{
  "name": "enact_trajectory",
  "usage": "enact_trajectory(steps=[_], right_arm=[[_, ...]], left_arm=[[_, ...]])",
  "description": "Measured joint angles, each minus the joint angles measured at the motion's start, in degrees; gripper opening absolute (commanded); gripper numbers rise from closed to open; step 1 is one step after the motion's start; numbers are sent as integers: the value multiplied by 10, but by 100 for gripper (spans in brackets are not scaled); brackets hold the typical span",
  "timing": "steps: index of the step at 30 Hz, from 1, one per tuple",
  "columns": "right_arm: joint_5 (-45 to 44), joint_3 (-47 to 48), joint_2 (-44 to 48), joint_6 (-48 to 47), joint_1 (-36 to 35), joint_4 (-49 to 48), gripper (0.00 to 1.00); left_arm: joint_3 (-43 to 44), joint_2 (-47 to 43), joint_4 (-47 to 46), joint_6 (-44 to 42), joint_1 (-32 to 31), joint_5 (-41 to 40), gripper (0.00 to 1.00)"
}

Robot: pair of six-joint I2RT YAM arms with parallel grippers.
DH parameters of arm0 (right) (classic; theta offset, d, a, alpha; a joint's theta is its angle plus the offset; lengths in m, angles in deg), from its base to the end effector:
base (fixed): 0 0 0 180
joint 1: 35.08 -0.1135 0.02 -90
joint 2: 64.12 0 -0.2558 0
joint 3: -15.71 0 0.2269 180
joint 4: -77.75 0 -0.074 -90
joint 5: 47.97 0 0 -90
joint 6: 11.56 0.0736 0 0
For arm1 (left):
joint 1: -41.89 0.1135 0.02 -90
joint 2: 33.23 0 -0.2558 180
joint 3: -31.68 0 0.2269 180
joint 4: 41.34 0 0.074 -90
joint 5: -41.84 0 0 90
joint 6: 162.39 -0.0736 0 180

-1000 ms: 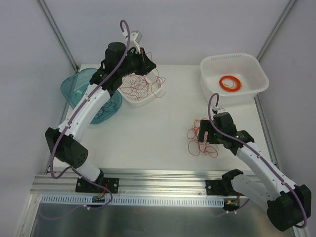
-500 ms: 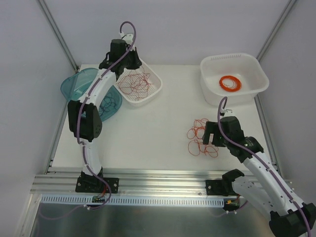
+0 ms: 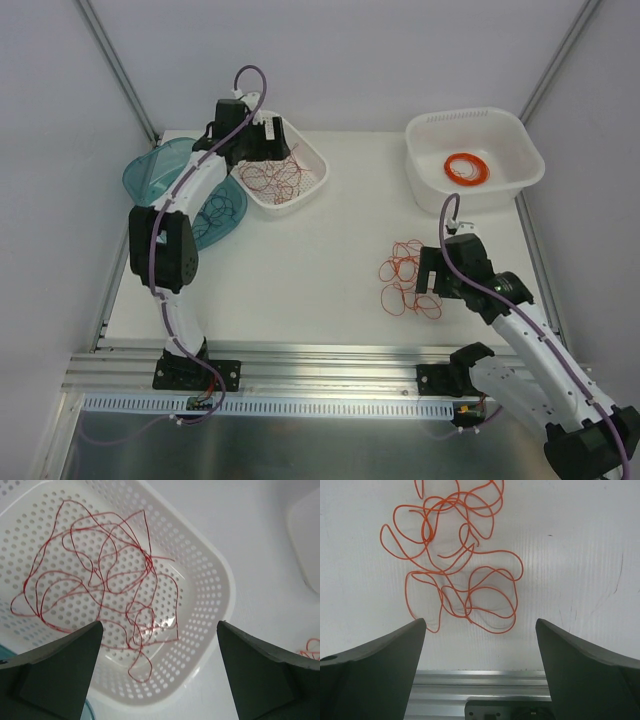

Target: Untangle the cables

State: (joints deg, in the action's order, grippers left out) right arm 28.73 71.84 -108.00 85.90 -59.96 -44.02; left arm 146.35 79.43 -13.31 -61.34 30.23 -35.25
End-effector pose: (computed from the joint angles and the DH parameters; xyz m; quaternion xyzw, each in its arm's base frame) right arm 0.1510 0.0513 0.2342 -0.0966 0.9168 0.0005 0.3874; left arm 0.4631 -0.1124 0.2936 0.0640 0.8424 -0.1971 0.4973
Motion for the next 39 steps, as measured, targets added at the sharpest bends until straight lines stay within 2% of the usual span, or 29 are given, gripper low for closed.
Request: enact_trajectory(steps=[7, 15, 21, 28, 31, 34, 35, 37, 38, 39], right_arm=[[-8, 24, -85, 0, 35, -1, 92], [14, 29, -167, -14, 70, -38, 83], [25, 20, -226, -53, 75, -97, 82], [37, 17, -287, -93, 78, -156, 82], [53, 18, -310, -106, 78, -172, 75], [79, 21, -329, -118, 78, -177, 59], [87, 22, -332, -118, 78, -178, 49], [107, 26, -336, -123, 75, -178, 39], [114, 28, -336, -124, 73, -178, 30], [118, 33, -336, -126, 68, -176, 24]], left_arm=[[-162, -191, -5, 15, -17, 17, 99], [-358, -407, -17, 31, -88, 31, 99], [-492, -500, 1, 59, -143, 31, 99], [-587, -583, 6, 94, -173, 31, 99], [-607, -596, 7, 105, -176, 31, 99], [-618, -602, 7, 113, -180, 31, 99], [-620, -604, 7, 116, -180, 31, 99], [-623, -607, 7, 120, -180, 31, 99], [-624, -608, 7, 122, -180, 31, 99], [-625, -609, 7, 122, -180, 31, 99]])
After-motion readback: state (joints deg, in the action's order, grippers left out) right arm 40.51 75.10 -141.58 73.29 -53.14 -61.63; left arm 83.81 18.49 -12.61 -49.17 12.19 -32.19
